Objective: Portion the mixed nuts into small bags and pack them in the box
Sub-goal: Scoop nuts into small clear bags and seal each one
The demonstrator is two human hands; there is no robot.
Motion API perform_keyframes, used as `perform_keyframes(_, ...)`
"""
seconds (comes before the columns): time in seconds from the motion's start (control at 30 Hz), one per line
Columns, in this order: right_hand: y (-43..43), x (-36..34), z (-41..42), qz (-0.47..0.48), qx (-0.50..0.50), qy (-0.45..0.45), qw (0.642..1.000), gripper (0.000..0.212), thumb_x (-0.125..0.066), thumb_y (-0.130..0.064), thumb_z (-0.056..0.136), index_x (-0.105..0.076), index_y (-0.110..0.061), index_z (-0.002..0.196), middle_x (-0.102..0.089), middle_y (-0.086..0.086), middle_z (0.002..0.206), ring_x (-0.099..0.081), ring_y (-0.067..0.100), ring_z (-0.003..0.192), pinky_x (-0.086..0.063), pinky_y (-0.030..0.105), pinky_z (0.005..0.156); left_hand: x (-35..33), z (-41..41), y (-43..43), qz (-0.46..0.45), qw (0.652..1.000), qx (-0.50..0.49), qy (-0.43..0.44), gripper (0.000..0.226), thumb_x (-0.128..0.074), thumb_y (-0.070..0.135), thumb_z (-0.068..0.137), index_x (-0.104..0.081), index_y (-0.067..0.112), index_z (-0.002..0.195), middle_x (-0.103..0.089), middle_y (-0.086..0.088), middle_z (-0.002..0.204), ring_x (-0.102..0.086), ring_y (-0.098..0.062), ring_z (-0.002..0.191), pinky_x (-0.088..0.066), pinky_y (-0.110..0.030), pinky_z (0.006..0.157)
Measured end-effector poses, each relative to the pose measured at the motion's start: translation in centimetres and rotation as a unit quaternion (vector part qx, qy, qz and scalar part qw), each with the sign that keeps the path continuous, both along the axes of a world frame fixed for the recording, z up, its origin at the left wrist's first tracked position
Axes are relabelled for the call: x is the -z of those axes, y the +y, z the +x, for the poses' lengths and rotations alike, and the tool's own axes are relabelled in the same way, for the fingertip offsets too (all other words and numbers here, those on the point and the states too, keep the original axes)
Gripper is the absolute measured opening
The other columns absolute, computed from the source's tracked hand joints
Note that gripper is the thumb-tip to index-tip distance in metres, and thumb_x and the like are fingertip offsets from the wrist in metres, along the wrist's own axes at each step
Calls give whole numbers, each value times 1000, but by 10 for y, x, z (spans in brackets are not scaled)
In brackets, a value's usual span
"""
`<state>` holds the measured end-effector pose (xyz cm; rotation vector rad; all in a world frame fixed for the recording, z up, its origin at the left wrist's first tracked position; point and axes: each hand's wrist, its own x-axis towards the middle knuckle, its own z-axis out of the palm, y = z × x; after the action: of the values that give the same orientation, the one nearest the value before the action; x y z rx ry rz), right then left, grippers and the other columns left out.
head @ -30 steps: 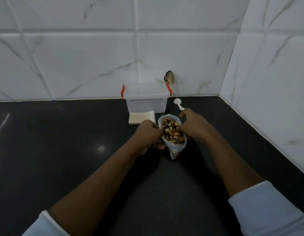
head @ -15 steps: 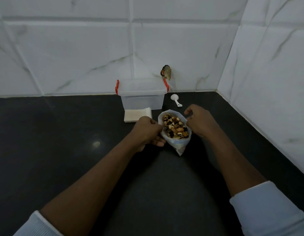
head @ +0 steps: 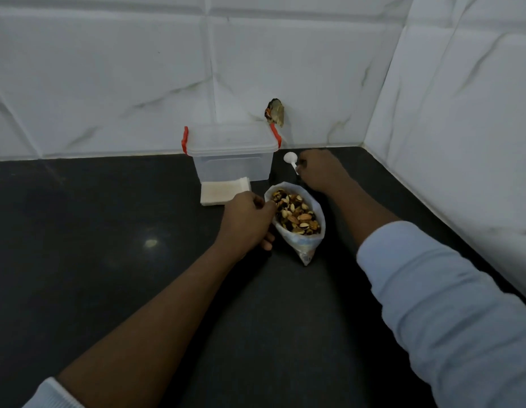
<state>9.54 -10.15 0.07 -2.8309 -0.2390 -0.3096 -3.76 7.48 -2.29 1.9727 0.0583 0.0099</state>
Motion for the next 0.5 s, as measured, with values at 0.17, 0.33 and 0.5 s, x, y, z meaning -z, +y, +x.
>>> perform_keyframes(0.17,0,17,12,-82,-5,-10,997,21,-61,-14,96,-70,-1,111,-70,15,100,-67,29,87,-42,33,69,4,2,0,3,1000,-2,-11,15,-56,25,104,-64,13,102,-73,-10,67,-69,-25,47,-53,-28,43)
perform_keyframes(0.33,-13,1,-11,47,2,-62,997,26,-54,-20,95,-71,-1,89,-67,10,81,-61,24,73,-46,35,65,3,3,-1,-13,1000,10,-3,6,-56,21,104,-61,18,104,-73,-11,76,-69,-22,49,-52,-27,42)
perform_keyframes(0.5,-24,-19,-55,160,-16,-118,980,26,-49,-21,103,-62,-7,85,-56,2,67,-46,10,57,-34,27,53,3,6,2,-59,998,17,31,18,-57,17,104,-63,7,118,-74,-15,80,-72,-24,56,-54,-29,45)
